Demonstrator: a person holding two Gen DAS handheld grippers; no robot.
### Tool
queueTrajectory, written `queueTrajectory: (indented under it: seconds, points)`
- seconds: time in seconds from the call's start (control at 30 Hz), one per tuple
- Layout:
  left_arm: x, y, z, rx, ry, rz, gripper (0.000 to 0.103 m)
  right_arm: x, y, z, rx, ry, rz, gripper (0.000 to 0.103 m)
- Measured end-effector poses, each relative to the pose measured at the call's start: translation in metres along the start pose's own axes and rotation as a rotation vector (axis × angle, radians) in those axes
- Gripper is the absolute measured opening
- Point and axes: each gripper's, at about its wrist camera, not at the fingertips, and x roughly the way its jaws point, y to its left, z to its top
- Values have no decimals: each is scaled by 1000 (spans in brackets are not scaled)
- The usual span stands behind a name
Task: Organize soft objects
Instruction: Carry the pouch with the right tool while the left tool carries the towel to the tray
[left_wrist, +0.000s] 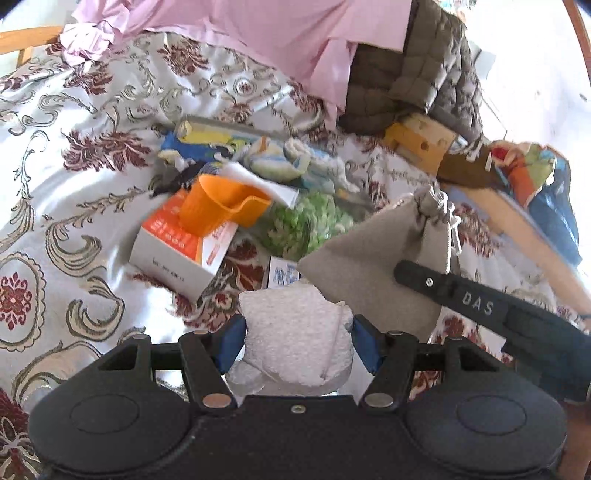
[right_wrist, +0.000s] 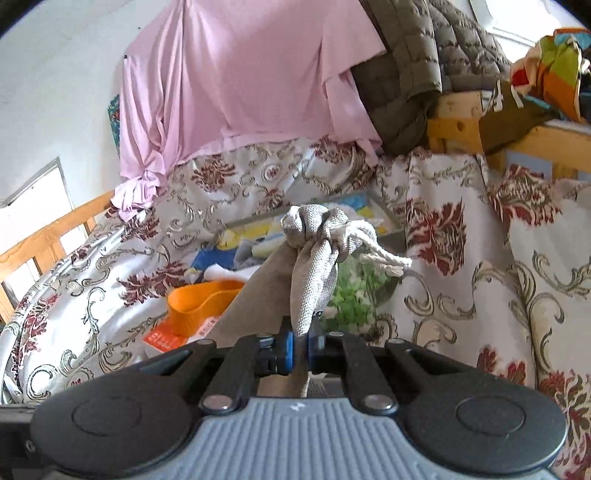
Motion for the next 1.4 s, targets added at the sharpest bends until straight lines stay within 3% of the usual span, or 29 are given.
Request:
queueTrajectory:
  seconds: [0.47,0.87,1.13,1.4]
  points:
    - [-7,12,10,-87,-92,8,64,-13,-2,12,-20,-127,-55,8]
    - [-3,9,41,-100,-139,10,64,1,-6,28,-24,-139,-43,8]
    - [13,12,95,-93,-210,22,64,44,-9,74,-65,-225,15,8]
    - [56,28,160,-79,-256,50,64,123,-11,130,14,-259,72,8]
